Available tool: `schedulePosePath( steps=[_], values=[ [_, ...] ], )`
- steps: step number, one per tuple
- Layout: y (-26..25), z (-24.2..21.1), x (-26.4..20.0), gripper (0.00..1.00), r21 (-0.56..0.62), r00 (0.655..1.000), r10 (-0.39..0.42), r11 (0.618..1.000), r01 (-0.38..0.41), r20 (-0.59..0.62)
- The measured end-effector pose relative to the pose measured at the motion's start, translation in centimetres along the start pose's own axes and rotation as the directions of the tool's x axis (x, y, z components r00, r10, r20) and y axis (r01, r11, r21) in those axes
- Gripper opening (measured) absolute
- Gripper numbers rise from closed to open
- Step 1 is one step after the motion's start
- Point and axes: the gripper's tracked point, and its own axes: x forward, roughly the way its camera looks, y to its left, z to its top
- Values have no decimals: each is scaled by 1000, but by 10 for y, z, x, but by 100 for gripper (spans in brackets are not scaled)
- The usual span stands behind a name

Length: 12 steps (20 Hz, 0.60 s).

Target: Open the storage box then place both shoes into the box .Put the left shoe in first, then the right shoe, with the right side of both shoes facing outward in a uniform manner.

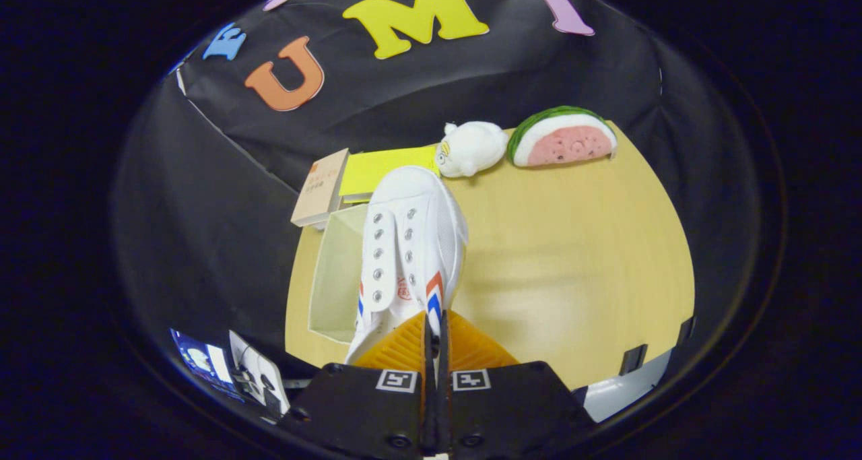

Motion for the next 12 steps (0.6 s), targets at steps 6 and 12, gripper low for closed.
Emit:
schedulePosePath(
  steps=[6,12],
  values=[
    [53,8,58,5,20,1000,1,1000,-1,27],
    [64,-6,98,5,12,999,-37,999,37,-3]
  ],
)
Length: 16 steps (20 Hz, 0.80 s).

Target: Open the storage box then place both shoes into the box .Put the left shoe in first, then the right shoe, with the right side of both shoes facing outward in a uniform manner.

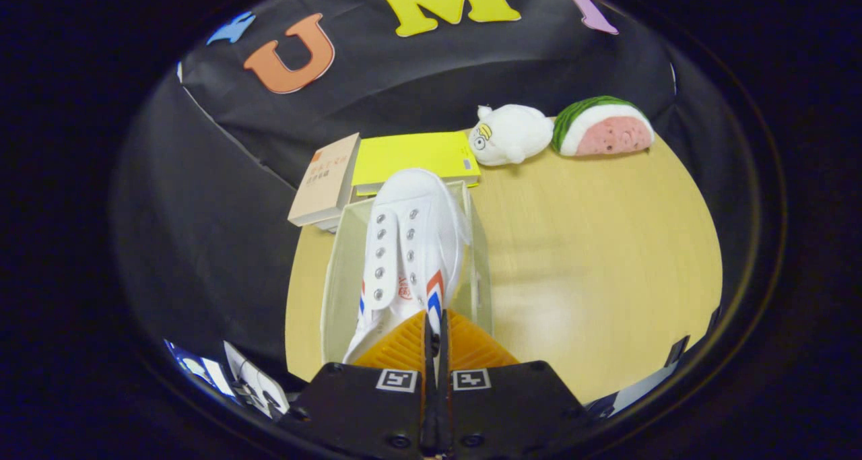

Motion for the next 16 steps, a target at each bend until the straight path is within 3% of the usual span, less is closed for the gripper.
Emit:
schedulePosePath(
  steps=[13,16],
  values=[
    [-10,-3,40,6,-41,988,-107,993,112,108],
    [-7,-4,46,10,-8,990,-79,997,80,118]
  ],
)
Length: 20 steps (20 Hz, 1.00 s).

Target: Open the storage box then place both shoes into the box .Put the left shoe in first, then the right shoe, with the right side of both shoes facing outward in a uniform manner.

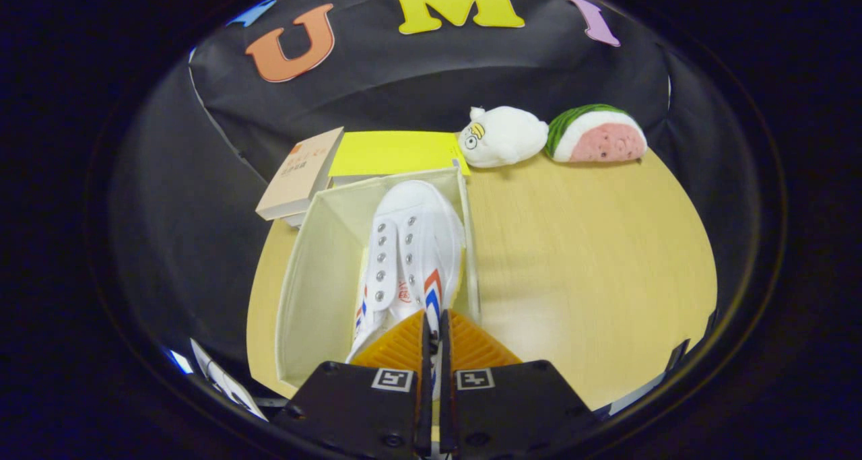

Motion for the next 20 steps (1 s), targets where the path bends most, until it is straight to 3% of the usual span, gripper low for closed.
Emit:
schedulePosePath(
  steps=[2,4,8,14,20],
  values=[
    [5,8,-2,19,16,998,40,999,-41,45],
    [6,16,-12,17,17,994,57,998,-59,90],
    [-15,26,-24,100,-34,986,-10,999,15,164],
    [-50,45,-42,99,-47,959,-45,997,60,280],
    [-81,63,-85,99,-77,885,-85,988,135,458]
  ],
)
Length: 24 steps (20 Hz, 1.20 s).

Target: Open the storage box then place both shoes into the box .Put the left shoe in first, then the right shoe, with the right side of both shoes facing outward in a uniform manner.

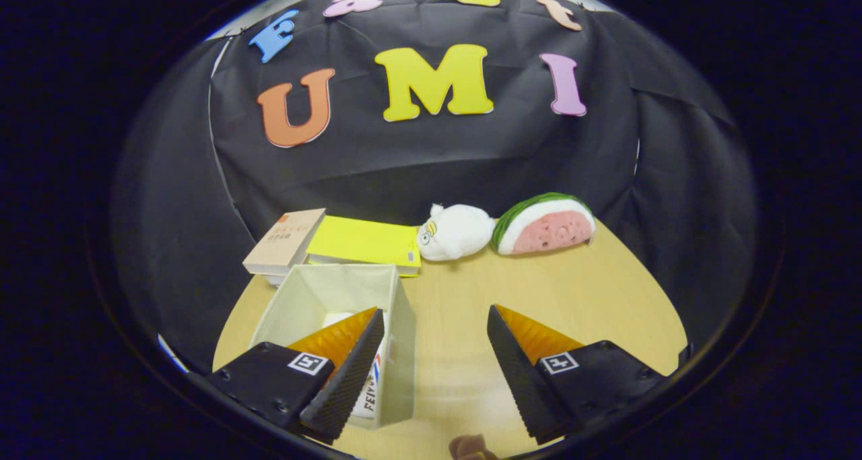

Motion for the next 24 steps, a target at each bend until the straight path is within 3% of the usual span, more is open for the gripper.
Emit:
schedulePosePath(
  steps=[7,13,17,24],
  values=[
    [-11,23,-79,98,-69,968,11,998,6,249],
    [-5,4,-138,99,-83,908,64,996,-32,414],
    [8,-15,-167,100,-116,858,112,991,-61,501],
    [-5,-30,-183,100,-84,809,73,996,-30,583]
  ],
)
